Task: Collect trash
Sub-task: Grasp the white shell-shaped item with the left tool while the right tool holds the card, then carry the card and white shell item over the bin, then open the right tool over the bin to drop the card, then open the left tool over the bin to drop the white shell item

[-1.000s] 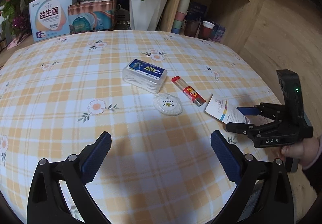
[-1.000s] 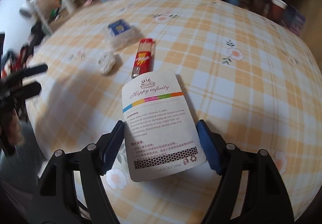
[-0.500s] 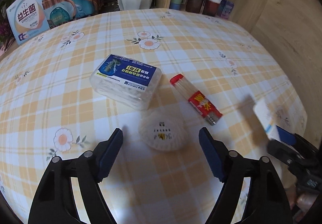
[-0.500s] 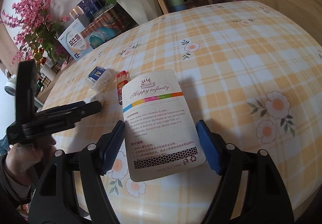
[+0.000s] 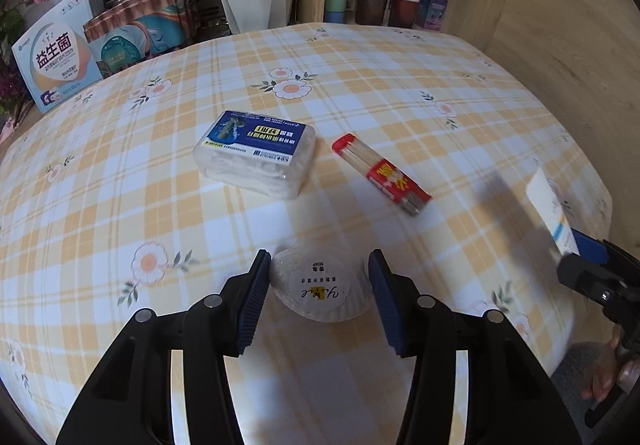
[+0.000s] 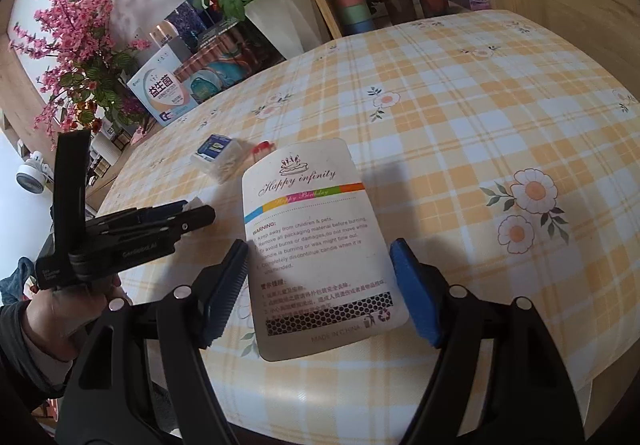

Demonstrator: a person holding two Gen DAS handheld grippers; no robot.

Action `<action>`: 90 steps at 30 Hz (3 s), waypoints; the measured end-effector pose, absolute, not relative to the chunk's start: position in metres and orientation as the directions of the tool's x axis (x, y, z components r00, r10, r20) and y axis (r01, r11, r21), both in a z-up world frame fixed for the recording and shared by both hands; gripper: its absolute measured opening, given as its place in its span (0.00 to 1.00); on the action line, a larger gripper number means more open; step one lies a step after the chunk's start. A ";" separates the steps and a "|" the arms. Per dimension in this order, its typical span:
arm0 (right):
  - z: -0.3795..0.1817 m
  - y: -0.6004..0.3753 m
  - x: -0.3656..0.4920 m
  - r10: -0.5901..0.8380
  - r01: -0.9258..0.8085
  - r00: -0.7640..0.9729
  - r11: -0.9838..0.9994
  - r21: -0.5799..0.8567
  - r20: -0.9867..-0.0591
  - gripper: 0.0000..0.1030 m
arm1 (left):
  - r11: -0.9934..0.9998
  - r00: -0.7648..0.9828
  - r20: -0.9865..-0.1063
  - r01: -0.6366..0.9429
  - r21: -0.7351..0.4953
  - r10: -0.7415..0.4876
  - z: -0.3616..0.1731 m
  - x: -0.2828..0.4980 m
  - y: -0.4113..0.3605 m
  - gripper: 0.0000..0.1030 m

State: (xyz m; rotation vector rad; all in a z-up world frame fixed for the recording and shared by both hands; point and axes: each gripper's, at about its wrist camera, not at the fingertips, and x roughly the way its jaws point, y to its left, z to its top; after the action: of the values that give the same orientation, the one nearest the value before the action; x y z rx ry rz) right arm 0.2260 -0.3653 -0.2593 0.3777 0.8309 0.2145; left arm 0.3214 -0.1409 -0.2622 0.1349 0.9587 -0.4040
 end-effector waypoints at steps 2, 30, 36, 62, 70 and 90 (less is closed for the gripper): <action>-0.255 -0.361 0.220 0.340 -0.048 0.660 0.909 0.413 -0.670 0.71 | 0.915 0.512 -0.809 0.397 -0.076 -0.289 -0.254 0.309 -0.136 0.48; -0.220 -0.268 0.101 0.425 -0.262 0.590 0.905 0.335 -0.687 0.71 | 0.910 0.656 -0.636 0.358 -0.211 -0.406 -0.148 0.115 -0.051 0.48; -0.218 -0.244 0.085 0.430 -0.313 0.564 0.901 0.299 -0.705 0.71 | 0.906 0.671 -0.612 0.348 -0.240 -0.419 -0.141 0.095 -0.033 0.48; -0.211 -0.199 0.062 0.402 -0.415 0.565 0.893 0.173 -0.720 0.92 | 0.905 0.682 -0.595 0.311 -0.290 -0.425 -0.142 0.072 -0.003 0.47; -0.192 -0.230 0.066 0.307 -0.307 0.685 0.944 0.121 -0.661 0.94 | 0.903 0.663 -0.613 0.322 -0.285 -0.430 -0.150 0.072 -0.011 0.47; -0.187 -0.263 0.070 0.212 -0.183 0.757 0.977 0.110 -0.618 0.94 | 0.889 0.602 -0.657 0.362 -0.282 -0.454 -0.164 0.075 -0.037 0.48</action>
State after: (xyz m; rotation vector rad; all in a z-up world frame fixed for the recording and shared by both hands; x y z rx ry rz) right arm 0.0701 -0.2627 -0.1874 0.0435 0.6783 0.2152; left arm 0.0747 -0.0371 -0.1645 -0.1238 0.7949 -0.4737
